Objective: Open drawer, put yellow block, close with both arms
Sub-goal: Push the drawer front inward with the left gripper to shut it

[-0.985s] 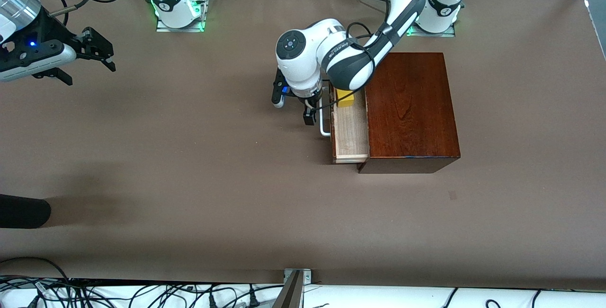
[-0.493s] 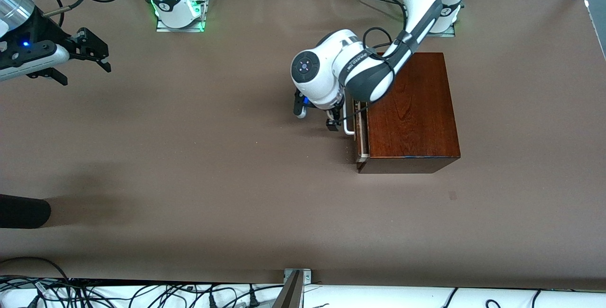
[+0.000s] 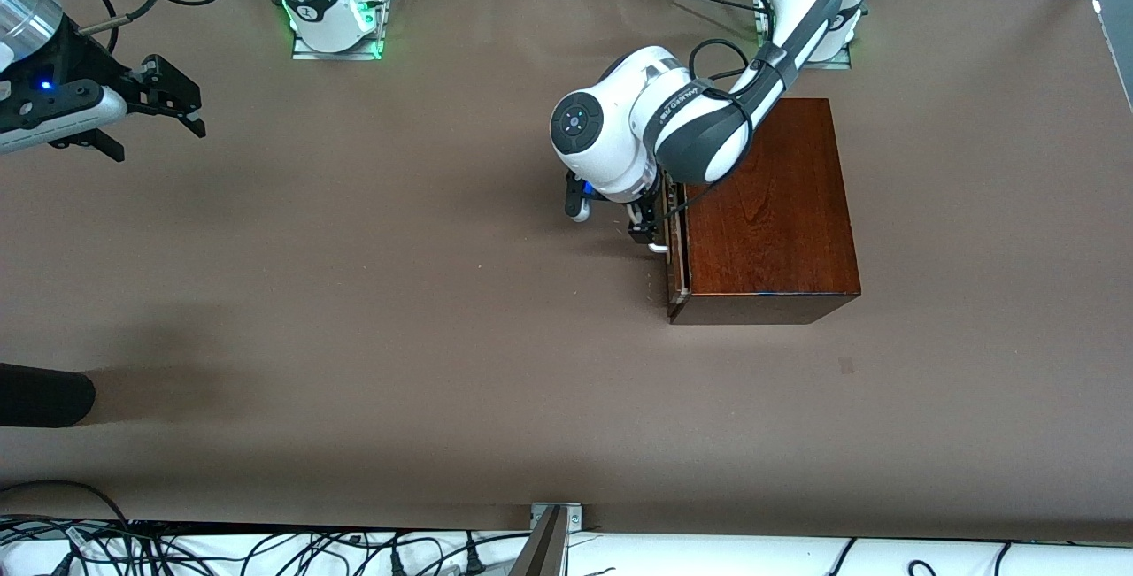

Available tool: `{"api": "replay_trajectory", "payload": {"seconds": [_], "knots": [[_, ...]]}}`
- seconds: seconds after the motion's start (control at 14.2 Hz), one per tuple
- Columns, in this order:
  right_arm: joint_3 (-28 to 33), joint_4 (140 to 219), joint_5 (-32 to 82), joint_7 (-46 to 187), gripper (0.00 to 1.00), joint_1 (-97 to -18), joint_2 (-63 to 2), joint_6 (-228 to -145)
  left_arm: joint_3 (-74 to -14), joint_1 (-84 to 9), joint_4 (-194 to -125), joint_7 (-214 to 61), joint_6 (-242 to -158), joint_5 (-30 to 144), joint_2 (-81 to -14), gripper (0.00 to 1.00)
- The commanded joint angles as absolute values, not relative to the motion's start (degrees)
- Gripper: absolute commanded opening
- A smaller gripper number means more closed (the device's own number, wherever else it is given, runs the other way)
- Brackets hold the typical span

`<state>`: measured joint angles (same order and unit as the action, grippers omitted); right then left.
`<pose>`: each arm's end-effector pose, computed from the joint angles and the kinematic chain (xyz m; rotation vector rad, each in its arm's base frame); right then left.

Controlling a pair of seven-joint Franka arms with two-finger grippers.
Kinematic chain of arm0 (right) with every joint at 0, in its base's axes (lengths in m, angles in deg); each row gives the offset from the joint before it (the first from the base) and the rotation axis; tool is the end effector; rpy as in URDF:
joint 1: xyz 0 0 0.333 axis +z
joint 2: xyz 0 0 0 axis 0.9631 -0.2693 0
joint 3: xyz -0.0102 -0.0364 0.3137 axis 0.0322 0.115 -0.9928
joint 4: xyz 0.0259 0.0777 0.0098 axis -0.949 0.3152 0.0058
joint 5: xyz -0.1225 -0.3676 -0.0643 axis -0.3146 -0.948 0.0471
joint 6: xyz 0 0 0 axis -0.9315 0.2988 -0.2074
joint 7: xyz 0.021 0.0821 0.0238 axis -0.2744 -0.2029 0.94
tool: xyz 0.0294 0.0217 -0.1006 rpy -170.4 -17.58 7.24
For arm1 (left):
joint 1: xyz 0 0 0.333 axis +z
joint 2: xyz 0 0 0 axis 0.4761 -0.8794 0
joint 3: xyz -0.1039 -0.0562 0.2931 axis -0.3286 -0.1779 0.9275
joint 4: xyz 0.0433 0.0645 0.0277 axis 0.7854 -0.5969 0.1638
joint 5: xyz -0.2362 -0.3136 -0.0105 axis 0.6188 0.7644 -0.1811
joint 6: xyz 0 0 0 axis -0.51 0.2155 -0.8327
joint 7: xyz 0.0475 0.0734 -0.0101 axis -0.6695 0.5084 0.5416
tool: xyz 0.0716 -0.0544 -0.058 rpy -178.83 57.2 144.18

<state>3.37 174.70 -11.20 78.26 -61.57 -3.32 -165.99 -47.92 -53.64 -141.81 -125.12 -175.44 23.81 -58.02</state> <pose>0.5397 0.0632 0.6305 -3.0715 -0.5329 -0.1137 0.5139 -0.4278 0.3178 -1.9632 2.1147 0.5724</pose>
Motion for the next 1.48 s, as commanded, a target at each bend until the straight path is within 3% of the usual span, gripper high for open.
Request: {"api": "replay_trajectory", "payload": {"seconds": [0.0, 0.42, 1.06, 1.41], "knots": [[2.77, 173.44, -12.14, 77.84, 1.00, -62.16, -3.70, -164.85, -47.79, -55.06, -142.31, -118.87, -173.86, 21.29, -57.45, 1.00], [2.85, 173.44, -12.23, 77.84, 1.00, -62.16, -3.70, -164.06, -47.52, -55.41, -142.22, -116.91, -169.13, 16.65, -57.36, 1.00], [2.77, 173.44, -12.23, 77.92, 1.00, -62.16, -3.70, -163.97, -47.79, -55.50, -141.17, -116.30, -168.85, 17.15, -56.49, 1.00], [2.77, 173.44, -12.23, 77.92, 1.00, -62.16, -3.70, -163.97, -47.88, -53.84, -140.46, -115.33, -168.76, 26.36, -43.77, 1.00]]}}
